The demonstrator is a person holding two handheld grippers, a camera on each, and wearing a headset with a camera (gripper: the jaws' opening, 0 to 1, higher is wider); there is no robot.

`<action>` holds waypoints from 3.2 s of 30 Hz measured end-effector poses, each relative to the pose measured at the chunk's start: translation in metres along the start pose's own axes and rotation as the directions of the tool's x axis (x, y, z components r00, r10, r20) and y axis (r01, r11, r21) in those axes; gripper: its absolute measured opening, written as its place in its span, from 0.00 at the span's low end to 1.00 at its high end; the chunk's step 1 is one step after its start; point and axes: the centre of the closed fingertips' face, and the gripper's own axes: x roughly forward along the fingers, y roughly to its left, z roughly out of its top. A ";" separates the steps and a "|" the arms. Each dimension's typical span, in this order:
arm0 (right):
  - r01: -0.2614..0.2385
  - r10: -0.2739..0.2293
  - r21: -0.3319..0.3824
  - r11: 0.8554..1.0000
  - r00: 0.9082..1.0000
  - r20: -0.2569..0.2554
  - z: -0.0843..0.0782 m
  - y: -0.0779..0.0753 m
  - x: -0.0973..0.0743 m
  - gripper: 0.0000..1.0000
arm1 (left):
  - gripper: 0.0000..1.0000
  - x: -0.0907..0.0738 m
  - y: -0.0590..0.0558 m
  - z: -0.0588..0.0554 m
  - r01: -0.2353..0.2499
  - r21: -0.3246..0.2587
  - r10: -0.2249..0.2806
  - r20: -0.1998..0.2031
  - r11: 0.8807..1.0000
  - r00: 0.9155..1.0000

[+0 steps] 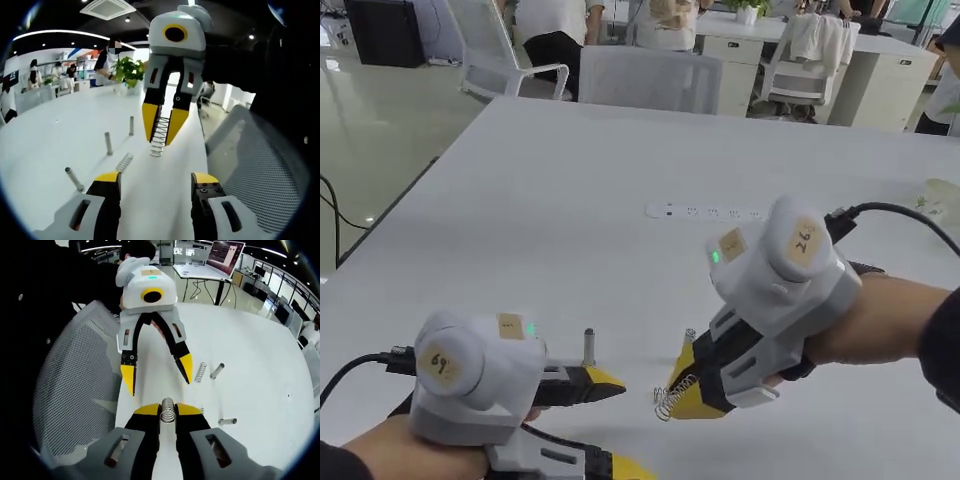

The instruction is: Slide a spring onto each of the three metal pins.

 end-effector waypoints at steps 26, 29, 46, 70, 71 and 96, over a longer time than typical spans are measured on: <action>0.077 -0.072 0.062 0.995 0.995 -0.071 -0.042 -0.025 -0.037 0.08 | 0.64 -0.034 0.017 -0.014 -0.127 -0.049 0.128 0.021 0.991 0.992; 0.086 -0.081 0.066 0.994 0.994 -0.080 -0.046 -0.030 -0.042 0.08 | 0.64 -0.036 0.017 -0.014 -0.135 -0.056 0.137 0.028 0.989 0.990; 0.145 -0.127 0.106 0.984 0.979 -0.162 -0.082 -0.063 -0.067 0.08 | 0.63 -0.040 0.020 -0.014 -0.164 -0.084 0.168 0.045 0.983 0.985; 0.191 -0.144 0.128 0.973 0.940 -0.308 -0.123 -0.100 -0.070 0.08 | 0.63 -0.040 0.022 -0.013 -0.172 -0.078 0.176 0.048 0.982 0.983; 0.191 -0.143 0.131 0.973 0.941 -0.307 -0.124 -0.100 -0.070 0.08 | 0.63 -0.040 0.021 -0.013 -0.172 -0.078 0.176 0.048 0.982 0.983; 0.179 -0.120 0.158 0.971 0.938 -0.326 -0.133 -0.104 -0.055 0.08 | 0.62 -0.042 0.021 -0.013 -0.173 -0.081 0.177 0.047 0.982 0.983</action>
